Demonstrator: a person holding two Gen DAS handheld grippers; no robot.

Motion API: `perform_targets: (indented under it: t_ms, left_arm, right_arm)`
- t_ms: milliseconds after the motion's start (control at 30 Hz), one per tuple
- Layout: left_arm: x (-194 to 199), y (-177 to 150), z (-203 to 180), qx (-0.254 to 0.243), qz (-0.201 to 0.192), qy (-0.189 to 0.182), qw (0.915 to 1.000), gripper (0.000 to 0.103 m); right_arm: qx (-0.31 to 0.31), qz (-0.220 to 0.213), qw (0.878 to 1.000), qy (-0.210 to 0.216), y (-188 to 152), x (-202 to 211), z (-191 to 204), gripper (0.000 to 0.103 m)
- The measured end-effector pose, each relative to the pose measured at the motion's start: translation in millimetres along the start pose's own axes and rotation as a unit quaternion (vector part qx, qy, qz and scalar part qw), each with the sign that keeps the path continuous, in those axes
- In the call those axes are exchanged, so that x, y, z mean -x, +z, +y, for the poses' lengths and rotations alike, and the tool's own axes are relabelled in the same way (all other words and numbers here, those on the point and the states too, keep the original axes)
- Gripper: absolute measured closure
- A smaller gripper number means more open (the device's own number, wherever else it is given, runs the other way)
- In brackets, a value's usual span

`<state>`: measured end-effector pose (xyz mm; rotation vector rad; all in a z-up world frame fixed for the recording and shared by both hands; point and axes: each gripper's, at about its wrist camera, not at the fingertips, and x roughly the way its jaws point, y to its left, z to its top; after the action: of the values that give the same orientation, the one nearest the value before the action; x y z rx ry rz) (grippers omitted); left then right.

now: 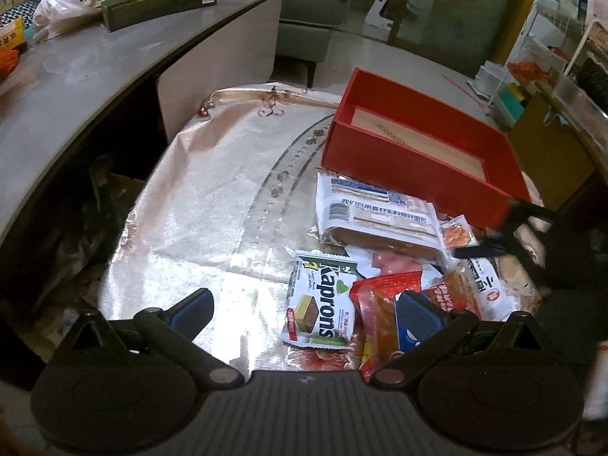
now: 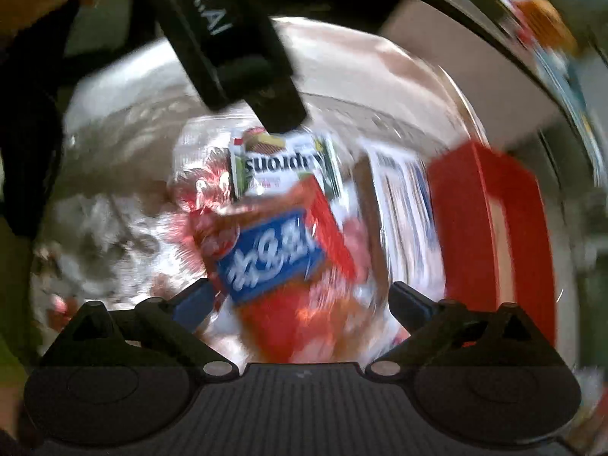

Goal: Organize snacks

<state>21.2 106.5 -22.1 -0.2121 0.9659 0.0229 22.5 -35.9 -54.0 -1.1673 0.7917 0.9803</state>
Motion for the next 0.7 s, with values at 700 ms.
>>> perform_targets:
  t_ms: [700]
  left_arm:
    - [-34.8, -4.2, 10.0, 0.011, 0.044, 0.047, 0.9979, 0.005]
  right_arm:
    - [-0.406, -0.019, 0.91, 0.079, -81.8, 11.1, 0.5, 0.029]
